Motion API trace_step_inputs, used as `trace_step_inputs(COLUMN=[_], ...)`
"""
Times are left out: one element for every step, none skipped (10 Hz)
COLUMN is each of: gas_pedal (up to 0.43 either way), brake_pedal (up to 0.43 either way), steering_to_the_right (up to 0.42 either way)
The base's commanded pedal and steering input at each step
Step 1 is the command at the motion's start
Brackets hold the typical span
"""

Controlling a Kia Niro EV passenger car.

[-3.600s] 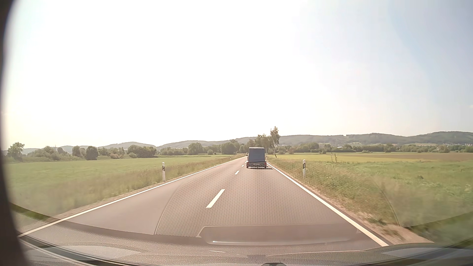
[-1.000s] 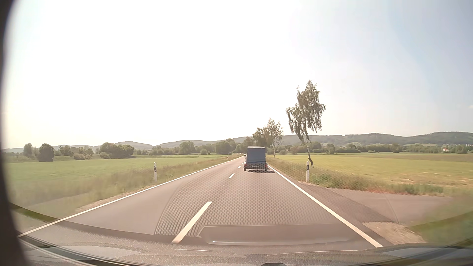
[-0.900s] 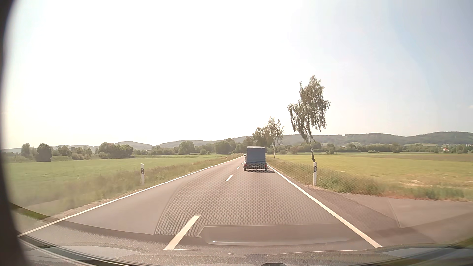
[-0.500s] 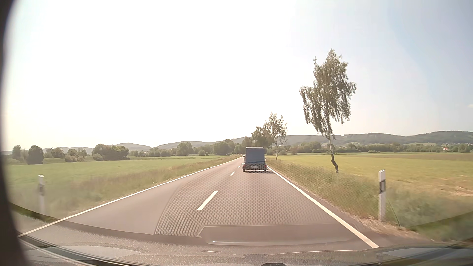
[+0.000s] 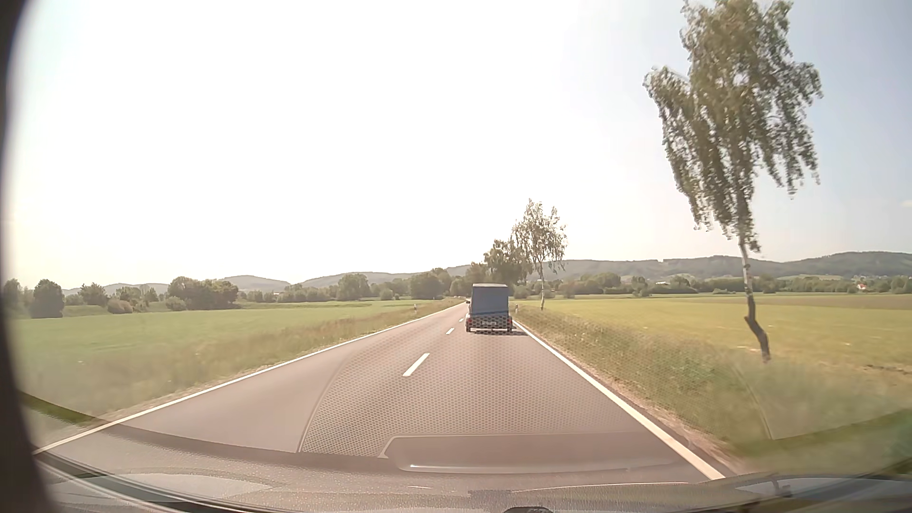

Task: Follow the waypoints while adhering to traffic rules and regulations

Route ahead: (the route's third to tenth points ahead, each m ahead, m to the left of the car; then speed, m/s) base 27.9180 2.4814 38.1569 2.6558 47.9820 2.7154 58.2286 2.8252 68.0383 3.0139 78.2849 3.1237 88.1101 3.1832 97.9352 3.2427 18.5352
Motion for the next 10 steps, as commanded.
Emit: trace_step_inputs(gas_pedal=[0.169, 0.177, 0.177, 0.189, 0.189, 0.189, 0.189, 0.189, 0.189, 0.189], brake_pedal=[0.000, 0.000, 0.000, 0.000, 0.000, 0.000, 0.000, 0.000, 0.000, 0.000], steering_to_the_right=[-0.004, -0.004, -0.004, -0.004, -0.004, -0.004, -0.004, -0.004, -0.004, -0.003])
